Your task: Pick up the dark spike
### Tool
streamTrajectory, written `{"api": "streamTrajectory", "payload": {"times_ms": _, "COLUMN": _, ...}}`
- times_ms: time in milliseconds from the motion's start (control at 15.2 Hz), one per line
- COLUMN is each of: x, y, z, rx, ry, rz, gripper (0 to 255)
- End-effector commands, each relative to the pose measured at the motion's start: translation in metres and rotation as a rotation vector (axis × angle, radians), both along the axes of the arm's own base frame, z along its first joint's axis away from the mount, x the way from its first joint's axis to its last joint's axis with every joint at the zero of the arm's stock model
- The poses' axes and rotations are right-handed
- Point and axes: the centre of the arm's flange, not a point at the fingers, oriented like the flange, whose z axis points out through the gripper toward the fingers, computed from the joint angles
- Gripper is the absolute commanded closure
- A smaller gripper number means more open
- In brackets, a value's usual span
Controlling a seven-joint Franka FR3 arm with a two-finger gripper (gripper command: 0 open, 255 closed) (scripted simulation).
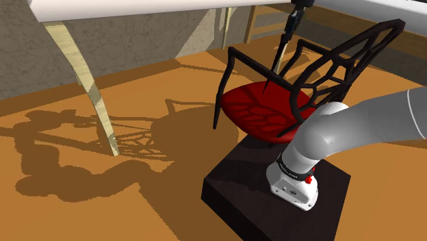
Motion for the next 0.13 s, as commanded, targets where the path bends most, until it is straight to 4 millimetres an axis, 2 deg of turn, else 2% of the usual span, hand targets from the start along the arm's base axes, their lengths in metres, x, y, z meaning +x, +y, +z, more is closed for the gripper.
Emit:
{"api": "streamTrajectory", "payload": {"times_ms": 0, "x": 0.0002, "y": -0.0001, "z": 0.0049, "rx": 0.0, "ry": 0.0, "rz": 0.0, "gripper": 255}}
{"api": "streamTrajectory", "payload": {"times_ms": 66, "x": 0.0002, "y": -0.0001, "z": 0.0049, "rx": 0.0, "ry": 0.0, "rz": 0.0, "gripper": 255}}
